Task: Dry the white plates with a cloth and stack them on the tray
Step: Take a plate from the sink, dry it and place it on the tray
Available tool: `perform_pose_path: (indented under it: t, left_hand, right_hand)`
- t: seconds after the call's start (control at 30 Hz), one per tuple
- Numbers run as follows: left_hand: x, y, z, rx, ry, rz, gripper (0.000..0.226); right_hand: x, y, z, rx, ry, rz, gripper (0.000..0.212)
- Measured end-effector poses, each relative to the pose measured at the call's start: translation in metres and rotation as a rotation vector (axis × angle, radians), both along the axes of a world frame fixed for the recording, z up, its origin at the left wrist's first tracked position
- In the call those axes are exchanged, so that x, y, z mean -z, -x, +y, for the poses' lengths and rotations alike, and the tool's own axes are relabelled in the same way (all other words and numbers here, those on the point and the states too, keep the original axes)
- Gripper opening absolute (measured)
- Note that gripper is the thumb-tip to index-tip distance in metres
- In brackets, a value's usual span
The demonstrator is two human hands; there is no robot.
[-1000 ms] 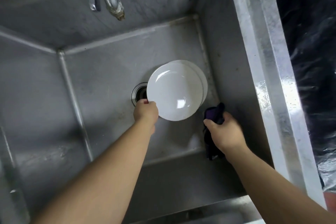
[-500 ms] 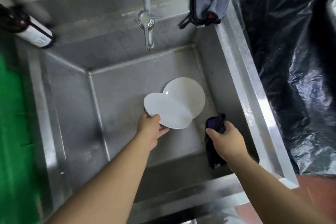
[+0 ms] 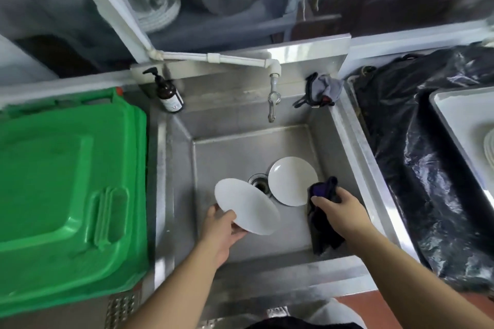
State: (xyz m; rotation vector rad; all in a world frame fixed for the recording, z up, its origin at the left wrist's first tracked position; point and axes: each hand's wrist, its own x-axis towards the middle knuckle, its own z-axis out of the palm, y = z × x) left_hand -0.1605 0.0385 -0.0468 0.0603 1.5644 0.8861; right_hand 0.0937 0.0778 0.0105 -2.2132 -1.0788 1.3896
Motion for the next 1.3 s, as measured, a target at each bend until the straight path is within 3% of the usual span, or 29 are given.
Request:
perform_pose_path:
  t: [0.2,0.33,0.6,0.73,0.97,1.13,1.3]
  left_hand:
    - [-0.055,0.003,-0.020,-0.067,-0.161,-0.064,0.054]
    - [-0.095,-0.007,-0.025,-0.090,-0.285,-0.071,0.055]
    - [-0.177,-0.053,-0.023,-0.031,-0.528,0.005,0.051]
    - [-0.207,-0.072,-0.020,-0.049,-0.651,-0.023,0.052]
    - [-0.246,-0.071,-0.002,-0.048,-0.780,-0.005,0.058]
    - [-0.265,-0.072,-0.002,0.147,-0.791,0.086,0.065]
    - [-0.278,-0.071,-0.010,0.196,-0.831,0.052,0.059]
  right_hand:
    - [-0.042,0.014,0.007,-0.020,-0.107,0.109,0.016]
    - [-0.076,0.016,0.016,-0.147,-0.263,0.114,0.015]
    - [-0.162,0.012,0.048,-0.716,-0.792,-0.229,0.017]
    - [-0.175,0.008,0.054,-0.988,-0.988,-0.527,0.038]
    - [-0.190,0.003,0.034,-0.977,-1.061,-0.405,0.042]
    - [-0.219,0.034,0.027,-1.008,-1.245,-0.181,0.035]
    - [-0.266,0.056,0.060,-0.844,-1.459,-0.257,0.031]
